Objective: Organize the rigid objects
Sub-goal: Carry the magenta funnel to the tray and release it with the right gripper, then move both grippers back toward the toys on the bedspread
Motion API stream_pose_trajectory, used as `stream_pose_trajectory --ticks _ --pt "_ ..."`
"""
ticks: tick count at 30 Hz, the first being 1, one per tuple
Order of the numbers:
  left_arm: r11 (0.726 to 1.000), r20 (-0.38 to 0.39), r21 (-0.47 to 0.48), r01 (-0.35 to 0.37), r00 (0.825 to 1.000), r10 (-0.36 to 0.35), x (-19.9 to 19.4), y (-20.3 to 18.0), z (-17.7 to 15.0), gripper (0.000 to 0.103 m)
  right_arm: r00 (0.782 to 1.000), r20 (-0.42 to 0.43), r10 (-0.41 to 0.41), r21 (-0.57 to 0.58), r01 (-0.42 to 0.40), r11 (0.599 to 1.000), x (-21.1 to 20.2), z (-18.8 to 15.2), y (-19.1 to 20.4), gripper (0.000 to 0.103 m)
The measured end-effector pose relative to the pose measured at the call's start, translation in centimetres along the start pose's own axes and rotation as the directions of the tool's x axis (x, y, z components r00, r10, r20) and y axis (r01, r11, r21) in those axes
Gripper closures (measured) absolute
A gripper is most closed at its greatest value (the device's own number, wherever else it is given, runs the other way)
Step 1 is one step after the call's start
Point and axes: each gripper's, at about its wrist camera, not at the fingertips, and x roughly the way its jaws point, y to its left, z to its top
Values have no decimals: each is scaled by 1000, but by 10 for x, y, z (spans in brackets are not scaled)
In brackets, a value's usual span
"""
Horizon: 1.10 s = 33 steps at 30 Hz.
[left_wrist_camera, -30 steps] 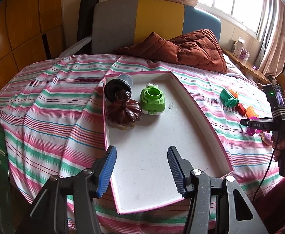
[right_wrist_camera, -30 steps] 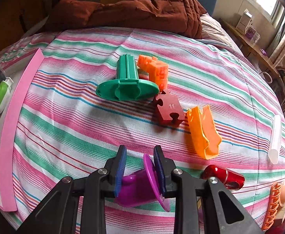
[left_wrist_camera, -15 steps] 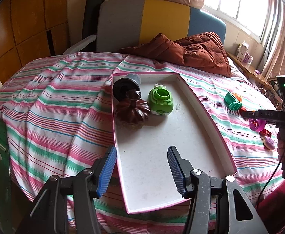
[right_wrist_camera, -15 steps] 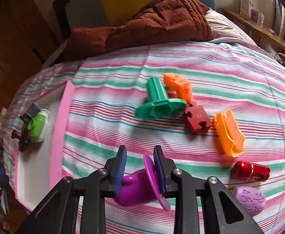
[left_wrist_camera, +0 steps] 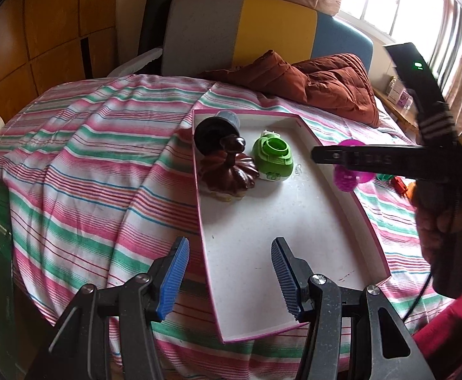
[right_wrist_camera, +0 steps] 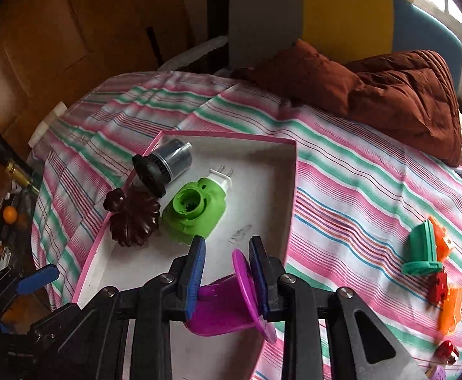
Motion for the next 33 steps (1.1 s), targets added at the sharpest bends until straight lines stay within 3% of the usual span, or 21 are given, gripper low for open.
stream_pose_trajectory --ticks 5,10,21,33 --pt "1000 -5 -22 -3 1000 3 1 9 -1 48 998 -36 -54 -68 52 996 32 11 14 74" --pt "1000 -14 -30 -3 1000 3 4 12 -4 48 999 -47 11 37 -9 999 36 18 -6 62" --pt "1000 -2 -23 -18 1000 18 0 9 -3 48 1000 23 -12 96 10 995 5 2 -24 62" --pt "999 27 32 -27 999 27 -13 -7 -2 48 991 86 -100 144 87 986 -41 -31 -62 62"
